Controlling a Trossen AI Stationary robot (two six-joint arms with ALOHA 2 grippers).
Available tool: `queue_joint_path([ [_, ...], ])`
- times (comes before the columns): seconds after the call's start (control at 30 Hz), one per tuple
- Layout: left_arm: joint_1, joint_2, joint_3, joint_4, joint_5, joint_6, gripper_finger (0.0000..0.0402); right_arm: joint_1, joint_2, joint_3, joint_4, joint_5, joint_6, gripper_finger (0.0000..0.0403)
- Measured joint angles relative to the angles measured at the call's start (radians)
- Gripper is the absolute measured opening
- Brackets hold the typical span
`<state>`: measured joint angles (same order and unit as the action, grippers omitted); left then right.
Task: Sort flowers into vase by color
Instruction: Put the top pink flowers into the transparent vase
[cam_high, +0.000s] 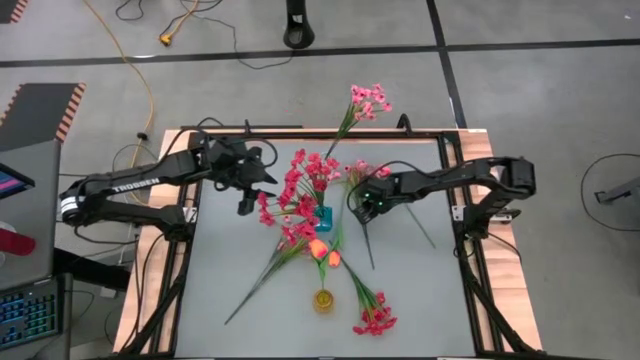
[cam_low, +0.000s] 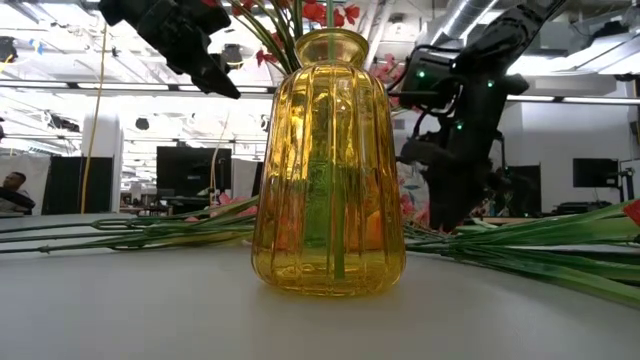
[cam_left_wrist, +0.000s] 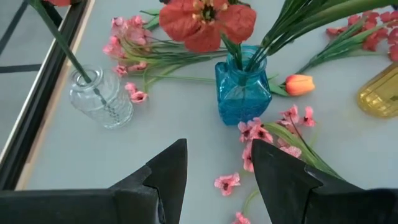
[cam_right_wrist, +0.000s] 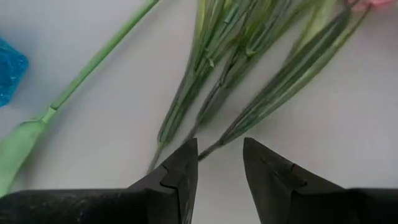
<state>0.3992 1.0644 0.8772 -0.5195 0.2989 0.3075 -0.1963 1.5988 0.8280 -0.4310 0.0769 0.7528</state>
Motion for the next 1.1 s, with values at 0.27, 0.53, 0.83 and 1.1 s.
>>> queue_joint_path([
  [0.27, 0.000, 0.004, 0.000, 0.004, 0.009, 0.005, 0.0167, 0.005, 0.012, 0.000, 0.089, -0.008, 0.002, 0.0154],
  [0.53, 0.000, 0.004, 0.000, 0.003, 0.010, 0.004, 0.0167, 0.020, 0.012, 0.000, 0.129, -0.003, 0.002, 0.0154],
  [0.83, 0.000, 0.004, 0.000, 0.001, 0.010, 0.002, 0.0167, 0.021, 0.058, 0.001, 0.182, -0.003, 0.036, 0.0154],
  [1.1, -0.002, 0.003, 0.000, -0.010, 0.010, 0.002, 0.0167, 0.026, 0.089, 0.003, 0.290, -0.013, 0.070, 0.0154],
])
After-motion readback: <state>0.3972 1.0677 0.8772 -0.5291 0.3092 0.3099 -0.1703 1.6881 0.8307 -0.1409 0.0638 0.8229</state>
